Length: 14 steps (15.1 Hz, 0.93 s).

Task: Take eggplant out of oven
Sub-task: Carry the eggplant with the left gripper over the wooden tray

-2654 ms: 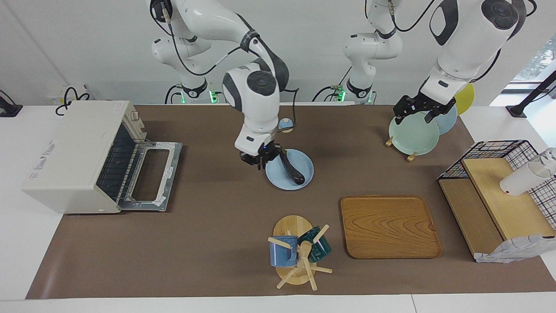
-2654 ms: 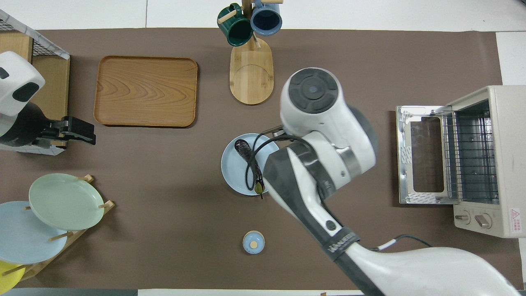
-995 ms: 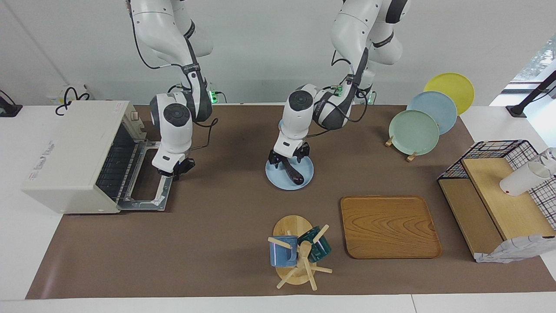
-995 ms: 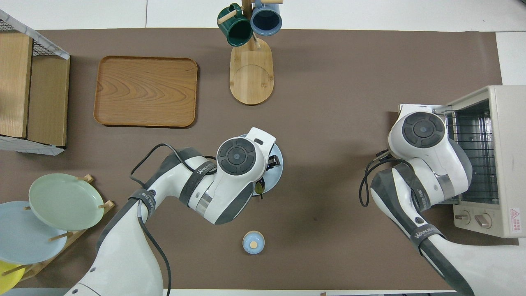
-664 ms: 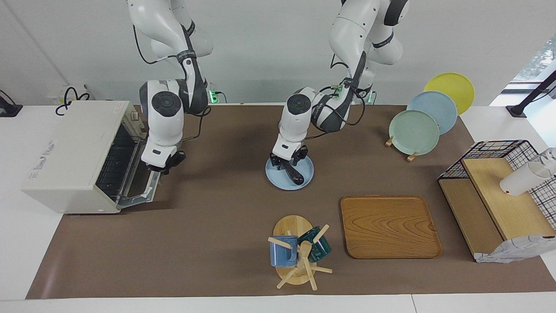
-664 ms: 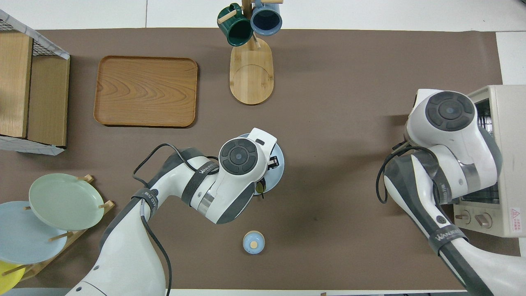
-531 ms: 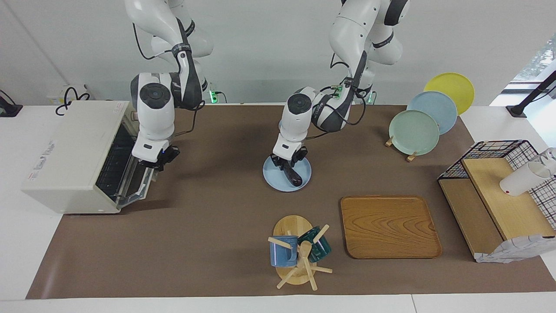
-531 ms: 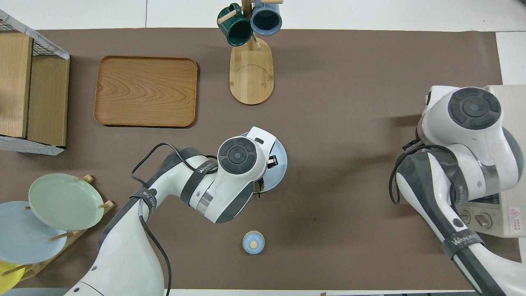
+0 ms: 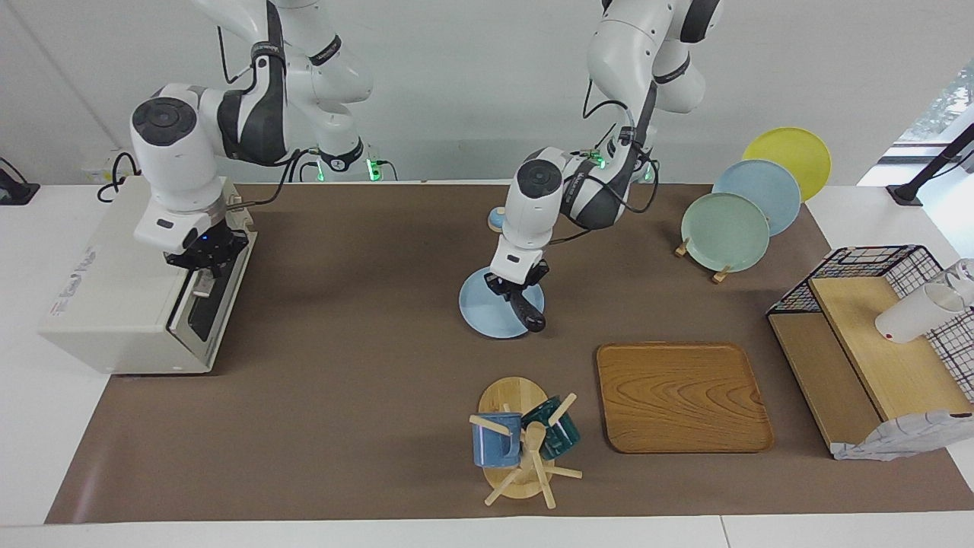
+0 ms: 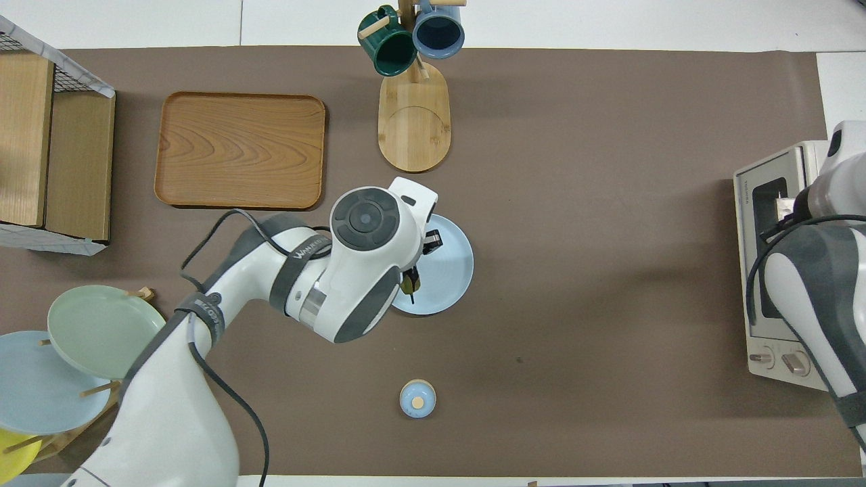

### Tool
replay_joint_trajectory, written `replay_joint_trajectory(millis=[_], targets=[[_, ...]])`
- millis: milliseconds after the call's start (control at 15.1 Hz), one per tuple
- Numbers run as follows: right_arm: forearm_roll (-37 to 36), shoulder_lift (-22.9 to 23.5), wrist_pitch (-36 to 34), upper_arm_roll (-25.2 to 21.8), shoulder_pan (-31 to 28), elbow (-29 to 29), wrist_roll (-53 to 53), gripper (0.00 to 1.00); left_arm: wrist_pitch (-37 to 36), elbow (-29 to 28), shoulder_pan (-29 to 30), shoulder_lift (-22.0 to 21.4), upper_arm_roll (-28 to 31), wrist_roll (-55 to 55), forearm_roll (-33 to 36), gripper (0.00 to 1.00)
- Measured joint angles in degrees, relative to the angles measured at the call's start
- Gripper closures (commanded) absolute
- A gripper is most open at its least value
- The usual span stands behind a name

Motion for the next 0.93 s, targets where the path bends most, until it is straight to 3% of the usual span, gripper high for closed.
replay_joint_trajectory(millis=[133, 265, 332, 597, 929], targets=[[1.8, 0.2, -7.3, -0.2, -0.4, 3.0, -0.3, 0.59, -5.3, 3.3, 4.7, -1.5, 0.2, 6.1, 0.0, 1.00], [5.3, 0.2, -13.4, -0.1, -0.3, 8.3, -0.3, 0.39, -7.4, 5.8, 10.3, -2.0, 0.4, 14.7, 0.0, 1.00], [7.3, 0.1, -15.3, 0.3, -0.2, 11.0, -0.3, 0.02, -7.4, 6.1, 13.5, -1.9, 0.4, 20.4, 0.0, 1.00], [11.1, 0.1, -19.0, 1.7, 1.7, 16.3, 4.8, 0.00, -7.1, 7.2, 24.2, 0.9, 0.5, 36.1, 0.0, 1.00], [11.1, 1.2, -21.5, 2.5, 3.4, 17.8, 14.0, 0.00, -4.7, 16.9, 27.6, 11.3, 0.4, 40.2, 0.0, 1.00]])
